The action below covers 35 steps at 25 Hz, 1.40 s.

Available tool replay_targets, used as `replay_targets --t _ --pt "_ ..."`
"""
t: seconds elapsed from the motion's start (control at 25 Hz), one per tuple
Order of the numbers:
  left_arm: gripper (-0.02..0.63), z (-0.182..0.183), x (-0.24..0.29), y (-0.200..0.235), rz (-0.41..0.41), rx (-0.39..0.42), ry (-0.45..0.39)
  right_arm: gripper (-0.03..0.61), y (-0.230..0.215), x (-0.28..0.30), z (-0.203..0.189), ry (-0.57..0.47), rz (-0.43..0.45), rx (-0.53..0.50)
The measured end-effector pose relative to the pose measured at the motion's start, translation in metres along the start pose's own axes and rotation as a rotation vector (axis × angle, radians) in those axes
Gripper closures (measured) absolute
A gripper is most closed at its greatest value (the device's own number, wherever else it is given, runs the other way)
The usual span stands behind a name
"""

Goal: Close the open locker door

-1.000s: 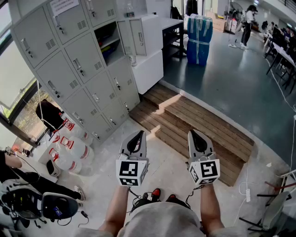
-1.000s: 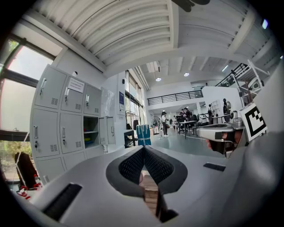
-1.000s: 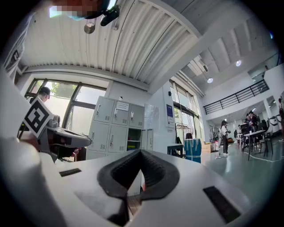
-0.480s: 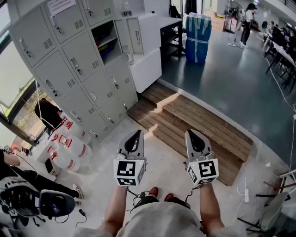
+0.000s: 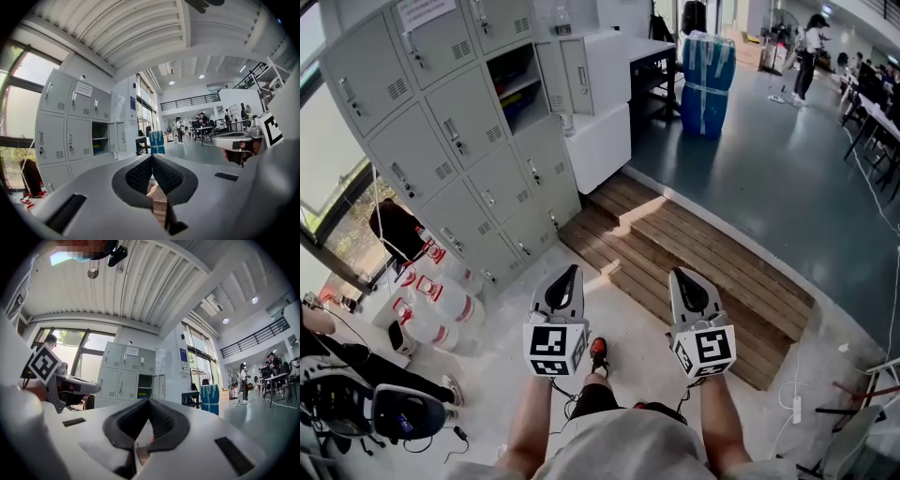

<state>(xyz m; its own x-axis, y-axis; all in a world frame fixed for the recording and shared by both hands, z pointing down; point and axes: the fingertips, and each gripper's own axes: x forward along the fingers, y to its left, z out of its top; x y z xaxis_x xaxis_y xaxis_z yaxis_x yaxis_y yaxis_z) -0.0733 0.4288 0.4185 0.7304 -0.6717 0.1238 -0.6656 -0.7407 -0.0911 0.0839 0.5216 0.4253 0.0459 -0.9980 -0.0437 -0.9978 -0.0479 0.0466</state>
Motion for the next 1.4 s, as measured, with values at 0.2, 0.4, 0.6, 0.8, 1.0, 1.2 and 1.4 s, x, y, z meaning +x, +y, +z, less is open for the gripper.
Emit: replay_targets --t 0.2,0.4,0.6,0.8,1.0,1.2,1.4 --pt "0.592 -0.006 0.046 0.041 0.024 -0.008 -0.007 0.561 0.002 0.064 -0.012 0.003 0.036 -0.02" --pt "0.592 -0.008 0.121 0.107 0.031 -0.006 -0.013 0.561 -0.007 0.162 -0.026 0.006 0.028 -0.035" --pt "0.592 0.004 0.211 0.195 0.023 -0.014 -0.015 0.561 -0.018 0.283 -0.021 -0.002 0.005 -0.005" --pt "0.592 0.009 0.292 0.27 0.022 -0.006 0.006 0.561 -0.023 0.393 -0.021 0.003 0.005 -0.005" --pt "0.592 0.004 0.346 0.319 0.019 -0.025 0.022 0.561 -0.023 0.47 -0.033 0.029 0.027 0.0" --pt "0.592 -0.004 0.381 0.356 0.03 -0.045 0.034 0.561 -0.022 0.529 -0.043 0.041 0.04 -0.004" --pt "0.592 -0.005 0.401 0.382 0.049 -0.058 0.035 0.561 -0.024 0.566 -0.042 0.041 0.047 -0.005"
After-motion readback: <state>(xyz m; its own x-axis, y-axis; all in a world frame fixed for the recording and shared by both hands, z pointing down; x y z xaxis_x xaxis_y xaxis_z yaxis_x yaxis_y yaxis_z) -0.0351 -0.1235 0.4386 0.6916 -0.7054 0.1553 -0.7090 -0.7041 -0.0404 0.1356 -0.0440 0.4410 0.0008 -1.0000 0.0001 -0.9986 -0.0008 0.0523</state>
